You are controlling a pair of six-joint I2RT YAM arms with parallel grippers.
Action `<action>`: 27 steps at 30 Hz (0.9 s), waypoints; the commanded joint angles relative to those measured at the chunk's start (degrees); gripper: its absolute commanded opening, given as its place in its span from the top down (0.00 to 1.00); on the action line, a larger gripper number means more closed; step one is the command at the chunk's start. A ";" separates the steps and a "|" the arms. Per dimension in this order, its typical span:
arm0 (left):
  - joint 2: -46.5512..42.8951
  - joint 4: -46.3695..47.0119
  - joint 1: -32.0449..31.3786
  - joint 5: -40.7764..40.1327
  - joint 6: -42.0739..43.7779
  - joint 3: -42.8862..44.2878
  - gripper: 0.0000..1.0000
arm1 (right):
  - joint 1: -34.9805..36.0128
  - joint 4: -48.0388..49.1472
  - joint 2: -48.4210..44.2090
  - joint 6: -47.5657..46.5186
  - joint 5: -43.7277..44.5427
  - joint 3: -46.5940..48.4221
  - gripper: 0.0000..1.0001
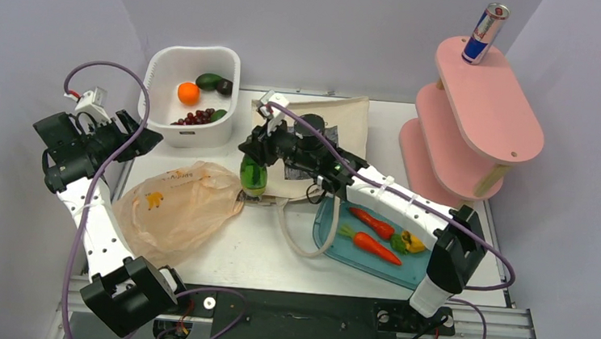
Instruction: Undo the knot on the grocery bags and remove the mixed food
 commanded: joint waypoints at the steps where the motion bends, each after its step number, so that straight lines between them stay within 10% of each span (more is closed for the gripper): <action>1: -0.94 2.44 -0.20 0.86 0.60 -0.15 0.42 | -3.50 11.22 -2.39 -3.05 2.31 5.02 1.00; 13: -0.31 2.12 -1.16 0.24 1.51 -0.34 0.42 | -7.17 11.07 -8.00 -4.83 -2.80 -2.68 1.00; 27: -0.94 2.31 -3.63 -1.46 1.01 -1.29 0.42 | 5.86 17.95 -16.71 -8.76 -6.56 -20.00 1.00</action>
